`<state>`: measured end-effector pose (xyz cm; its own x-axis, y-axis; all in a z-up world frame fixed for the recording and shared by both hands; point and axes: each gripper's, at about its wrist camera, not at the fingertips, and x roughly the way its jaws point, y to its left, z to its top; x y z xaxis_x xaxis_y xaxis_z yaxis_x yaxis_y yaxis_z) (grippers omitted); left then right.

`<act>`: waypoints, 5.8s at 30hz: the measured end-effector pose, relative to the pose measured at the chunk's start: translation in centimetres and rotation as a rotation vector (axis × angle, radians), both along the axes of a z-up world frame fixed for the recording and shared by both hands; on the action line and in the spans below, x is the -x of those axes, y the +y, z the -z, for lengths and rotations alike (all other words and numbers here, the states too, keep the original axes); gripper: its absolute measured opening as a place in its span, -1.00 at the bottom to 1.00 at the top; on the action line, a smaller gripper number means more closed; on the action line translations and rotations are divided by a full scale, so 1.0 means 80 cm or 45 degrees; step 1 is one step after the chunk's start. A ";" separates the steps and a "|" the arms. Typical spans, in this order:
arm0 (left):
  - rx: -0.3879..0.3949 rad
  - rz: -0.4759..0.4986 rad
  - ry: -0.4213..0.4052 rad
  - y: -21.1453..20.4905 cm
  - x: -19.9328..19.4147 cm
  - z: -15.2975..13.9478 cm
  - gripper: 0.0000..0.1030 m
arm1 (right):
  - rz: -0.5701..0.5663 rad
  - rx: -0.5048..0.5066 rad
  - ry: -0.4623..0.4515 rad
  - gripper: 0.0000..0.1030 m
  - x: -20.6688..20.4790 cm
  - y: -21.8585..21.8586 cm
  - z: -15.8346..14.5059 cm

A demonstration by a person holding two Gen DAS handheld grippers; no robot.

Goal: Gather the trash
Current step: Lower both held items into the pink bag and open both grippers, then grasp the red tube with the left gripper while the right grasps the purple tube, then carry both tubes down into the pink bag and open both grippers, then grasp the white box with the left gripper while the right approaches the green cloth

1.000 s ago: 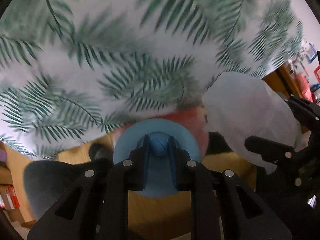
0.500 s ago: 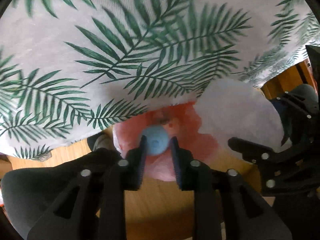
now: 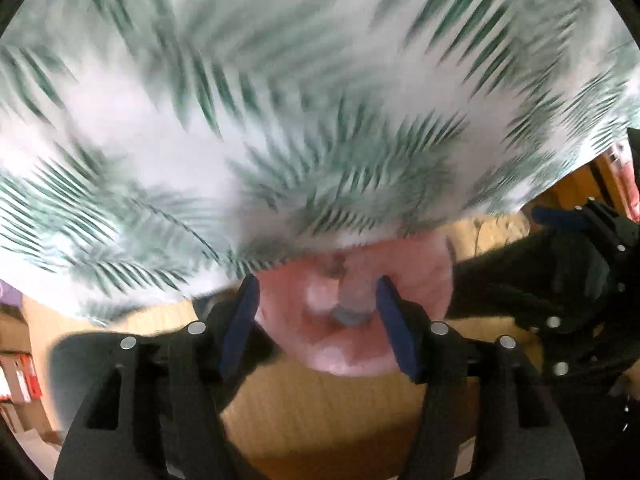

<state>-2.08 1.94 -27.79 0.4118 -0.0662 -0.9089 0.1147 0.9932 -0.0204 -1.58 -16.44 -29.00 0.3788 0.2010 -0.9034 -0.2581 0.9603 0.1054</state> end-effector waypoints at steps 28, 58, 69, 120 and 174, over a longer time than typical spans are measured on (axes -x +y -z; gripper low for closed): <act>-0.072 0.306 -0.368 -0.035 -0.196 -0.242 0.43 | 0.198 0.002 -0.609 0.90 -0.079 -0.081 -0.279; 0.003 0.148 -0.382 -0.054 -0.183 -0.238 0.57 | 0.392 0.093 -0.376 0.49 -0.198 -0.125 -0.240; 0.098 0.180 -0.431 -0.064 -0.180 -0.242 -0.69 | 0.362 0.064 -0.463 -0.28 -0.185 -0.114 -0.242; 0.140 0.143 0.171 -0.027 0.007 0.053 -0.69 | 0.002 -0.106 0.112 -0.28 0.007 0.018 0.004; -0.135 0.084 -0.536 0.038 -0.179 -0.302 0.88 | 0.158 0.144 -0.623 0.90 -0.168 -0.086 -0.322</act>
<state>12.23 4.98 -3.61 0.7459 -0.0198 -0.6658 0.1543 0.9775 0.1437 11.82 -23.31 -3.21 0.7774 0.0391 -0.6278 -0.1349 0.9852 -0.1057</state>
